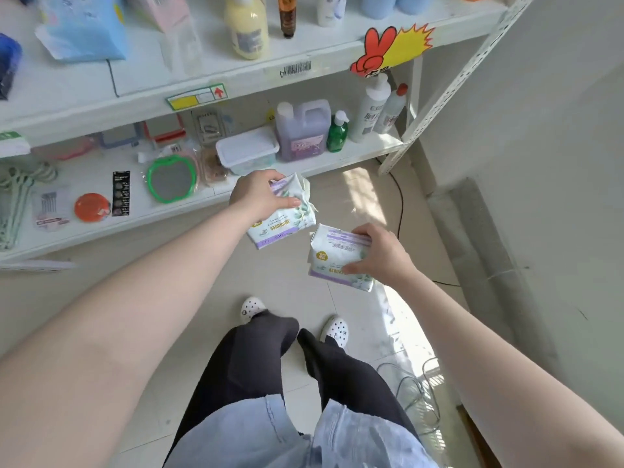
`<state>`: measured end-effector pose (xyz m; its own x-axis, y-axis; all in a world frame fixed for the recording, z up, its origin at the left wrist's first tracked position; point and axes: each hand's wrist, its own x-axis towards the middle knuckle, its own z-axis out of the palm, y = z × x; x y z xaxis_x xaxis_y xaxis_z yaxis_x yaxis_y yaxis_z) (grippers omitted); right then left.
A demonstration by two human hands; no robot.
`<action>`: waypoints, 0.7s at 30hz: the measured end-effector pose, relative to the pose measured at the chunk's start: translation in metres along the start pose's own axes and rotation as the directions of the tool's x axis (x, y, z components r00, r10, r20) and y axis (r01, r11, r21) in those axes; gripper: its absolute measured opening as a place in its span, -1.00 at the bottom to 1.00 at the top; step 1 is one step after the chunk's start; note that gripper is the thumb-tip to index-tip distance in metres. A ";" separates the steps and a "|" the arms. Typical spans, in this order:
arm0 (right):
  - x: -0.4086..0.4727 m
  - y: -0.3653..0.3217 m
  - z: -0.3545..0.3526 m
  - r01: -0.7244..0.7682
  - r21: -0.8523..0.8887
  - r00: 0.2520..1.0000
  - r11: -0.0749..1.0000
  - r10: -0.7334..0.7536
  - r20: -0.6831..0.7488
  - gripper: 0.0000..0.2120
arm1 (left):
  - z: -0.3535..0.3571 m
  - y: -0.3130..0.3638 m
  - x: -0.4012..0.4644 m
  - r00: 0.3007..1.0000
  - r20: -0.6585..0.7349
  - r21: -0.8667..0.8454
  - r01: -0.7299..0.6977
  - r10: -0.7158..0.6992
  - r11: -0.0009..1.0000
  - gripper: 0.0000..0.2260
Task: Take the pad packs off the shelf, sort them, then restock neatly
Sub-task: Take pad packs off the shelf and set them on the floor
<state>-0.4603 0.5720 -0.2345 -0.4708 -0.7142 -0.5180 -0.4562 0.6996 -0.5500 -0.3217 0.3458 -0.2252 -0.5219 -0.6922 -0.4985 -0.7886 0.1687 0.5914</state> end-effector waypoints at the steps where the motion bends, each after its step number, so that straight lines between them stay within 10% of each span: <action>1: 0.013 0.009 0.005 0.012 -0.009 1.000 1.000 -0.012 0.007 -0.29 | 0.013 0.000 0.011 1.000 0.010 0.026 -0.006 0.006 1.000 -0.40; 21: 0.376 0.290 0.379 0.230 0.053 0.969 0.972 -0.224 -0.103 -0.35 | 0.375 -0.265 0.387 0.982 -0.121 0.220 -0.117 0.146 0.968 -0.41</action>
<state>-0.4836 0.4976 -0.8374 -0.4318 -0.8465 -0.3115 -0.5116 0.5143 -0.6883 -0.4372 0.2960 -0.8124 -0.5885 -0.7397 -0.3264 -0.7741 0.3990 0.4916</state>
